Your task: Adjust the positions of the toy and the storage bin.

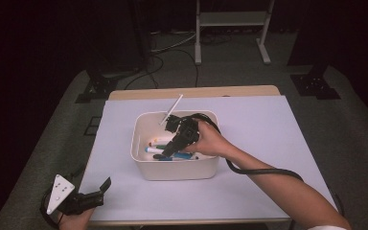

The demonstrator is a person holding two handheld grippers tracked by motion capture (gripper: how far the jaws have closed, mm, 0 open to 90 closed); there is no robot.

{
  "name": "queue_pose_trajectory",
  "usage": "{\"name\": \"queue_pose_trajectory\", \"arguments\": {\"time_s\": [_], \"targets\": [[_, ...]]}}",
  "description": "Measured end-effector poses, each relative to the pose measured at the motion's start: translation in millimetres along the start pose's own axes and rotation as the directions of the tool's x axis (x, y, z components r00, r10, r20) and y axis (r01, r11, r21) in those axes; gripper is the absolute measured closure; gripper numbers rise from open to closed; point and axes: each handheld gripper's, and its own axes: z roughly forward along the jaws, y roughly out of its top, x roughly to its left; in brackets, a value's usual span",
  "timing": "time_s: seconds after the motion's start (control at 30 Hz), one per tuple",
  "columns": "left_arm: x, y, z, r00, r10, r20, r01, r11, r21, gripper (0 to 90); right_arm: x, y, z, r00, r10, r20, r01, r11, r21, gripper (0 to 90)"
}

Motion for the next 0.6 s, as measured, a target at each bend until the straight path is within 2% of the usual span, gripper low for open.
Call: {"name": "queue_pose_trajectory", "arguments": {"time_s": [0.1,0.43,0.53,0.6], "targets": [[0.5,0.1,-0.5,1.0000,-0.004,-0.003,0.004,1.0000,-0.005,0.0,-2.0,2.1,9.2,0.9998,-0.017,0.009,0.017,0.9994,0.029,75.4],[1.0,0.7,-1.1,1.0000,-0.004,0.000,0.004,0.9999,-0.010,0.0,-4.3,3.6,26.3,0.9996,-0.021,0.019,0.019,0.9953,0.095,75.3],[0.9,0.7,-1.1,1.0000,-0.004,-0.001,0.004,0.9999,-0.013,0.0,-4.4,3.1,29.9,0.9992,-0.026,0.031,0.023,0.9928,0.118,75.1],[0.8,0.8,-1.1,1.0000,-0.004,0.000,0.004,0.9999,-0.013,0.0,-4.0,2.8,33.9,0.9988,-0.033,0.036,0.028,0.9890,0.146,71.8]]}}
